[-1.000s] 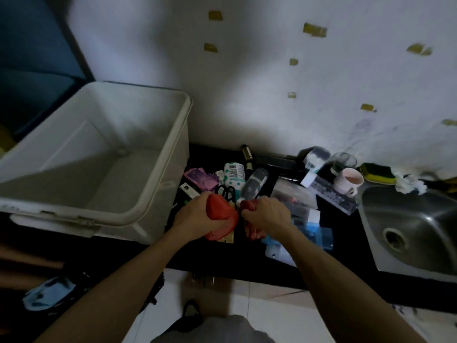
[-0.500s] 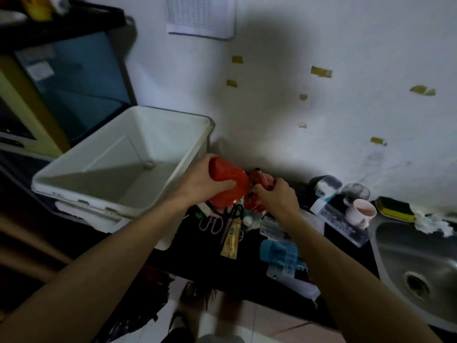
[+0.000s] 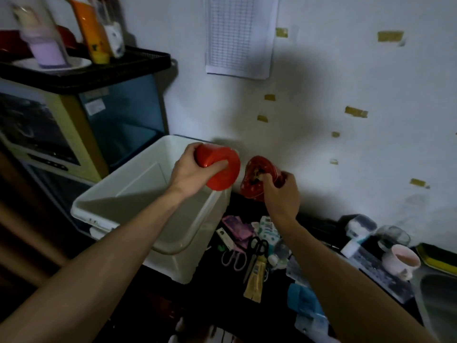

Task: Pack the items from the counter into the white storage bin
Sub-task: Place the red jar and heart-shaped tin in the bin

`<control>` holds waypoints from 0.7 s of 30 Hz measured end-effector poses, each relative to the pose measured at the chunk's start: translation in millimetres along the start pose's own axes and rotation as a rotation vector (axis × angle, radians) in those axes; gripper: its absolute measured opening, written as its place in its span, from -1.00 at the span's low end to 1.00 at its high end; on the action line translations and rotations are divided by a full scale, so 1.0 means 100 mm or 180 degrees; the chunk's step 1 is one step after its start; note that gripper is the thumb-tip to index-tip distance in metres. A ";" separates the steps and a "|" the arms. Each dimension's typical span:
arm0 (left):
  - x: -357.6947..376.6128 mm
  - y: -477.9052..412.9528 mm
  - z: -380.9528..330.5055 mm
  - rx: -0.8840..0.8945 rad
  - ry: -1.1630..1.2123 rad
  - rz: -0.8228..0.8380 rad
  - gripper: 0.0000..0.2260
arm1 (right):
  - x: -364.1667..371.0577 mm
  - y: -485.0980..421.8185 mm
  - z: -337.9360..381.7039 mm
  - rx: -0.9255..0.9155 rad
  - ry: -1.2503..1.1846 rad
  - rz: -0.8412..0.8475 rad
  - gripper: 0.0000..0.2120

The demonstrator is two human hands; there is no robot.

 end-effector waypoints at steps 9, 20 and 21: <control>-0.50 -0.86 0.93 -0.0929 0.0423 -0.0600 -0.42 | 0.98 -0.22 0.58 0.0106 -0.0827 0.0152 -0.52; -0.13 -1.70 2.38 -0.2387 0.0773 0.0040 -0.35 | 2.68 -0.09 0.29 0.1533 -0.1150 0.0389 -0.57; -0.08 -1.71 2.50 -0.2423 0.0761 0.0064 -0.36 | 2.76 -0.07 0.23 0.1611 -0.1087 0.0304 -0.60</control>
Point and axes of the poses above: each hand's wrist, its own y-axis away from the middle knuckle, its own x-axis out of the palm, z = x × y, the point moved 9 cm from there along -y, towards the middle knuckle, and after that the axes turned 6 degrees about -z, right-handed, at the moved point
